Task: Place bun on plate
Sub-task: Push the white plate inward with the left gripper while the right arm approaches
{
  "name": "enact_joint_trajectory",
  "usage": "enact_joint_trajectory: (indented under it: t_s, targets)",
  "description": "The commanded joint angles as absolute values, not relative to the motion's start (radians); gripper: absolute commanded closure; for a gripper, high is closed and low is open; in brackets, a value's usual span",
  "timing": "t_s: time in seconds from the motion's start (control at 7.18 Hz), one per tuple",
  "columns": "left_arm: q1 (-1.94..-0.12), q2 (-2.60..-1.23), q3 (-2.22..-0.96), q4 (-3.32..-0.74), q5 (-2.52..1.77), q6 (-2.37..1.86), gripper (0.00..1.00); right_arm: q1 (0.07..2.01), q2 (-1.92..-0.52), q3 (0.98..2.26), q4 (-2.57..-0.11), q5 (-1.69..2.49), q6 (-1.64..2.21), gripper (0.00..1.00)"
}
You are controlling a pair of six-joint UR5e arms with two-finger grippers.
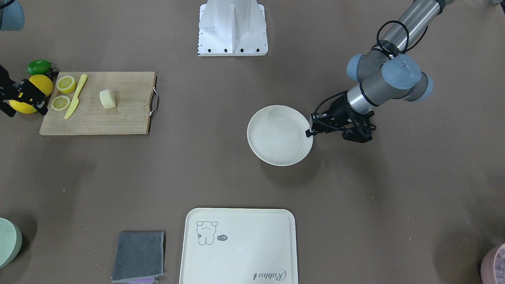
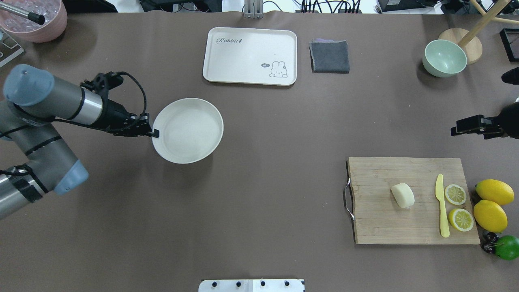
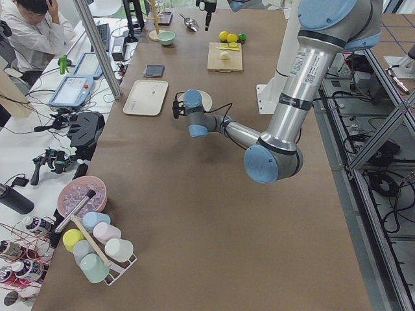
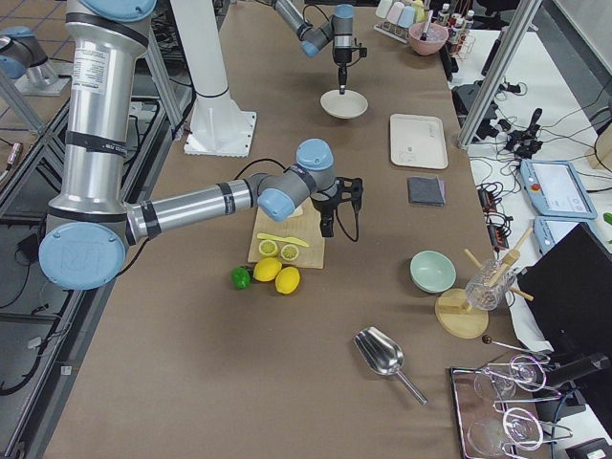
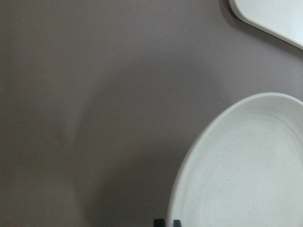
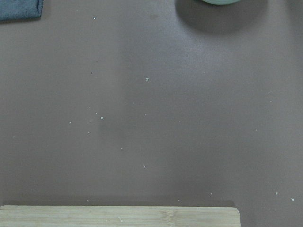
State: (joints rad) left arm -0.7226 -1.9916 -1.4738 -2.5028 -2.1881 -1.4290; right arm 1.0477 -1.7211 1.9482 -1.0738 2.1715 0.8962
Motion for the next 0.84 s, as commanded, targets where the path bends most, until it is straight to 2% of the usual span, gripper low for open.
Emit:
enact_joint_trajectory:
  t_s: [0.0,0.42,0.56,0.7]
  targets:
    - [-0.616,-2.088,-1.477,-2.395,-2.078,-1.459,1.00,1.046,-1.720,1.948,-1.074,2.172,0.899,0.00]
    - [-0.561,-2.085,-1.480,-2.393,-2.026,-1.457,1.00,1.046,-1.720,1.954,-1.074,2.172,0.907,0.00]
    - [-0.561,-2.083,-1.482,-2.393,-2.025,-1.454,0.47,1.040,-1.718,1.960,-1.074,2.172,0.925,0.00]
    - [-0.561,-2.077,-1.499,-2.393,-2.017,-1.451,0.03,1.011,-1.717,1.979,-1.075,2.168,0.964,0.00]
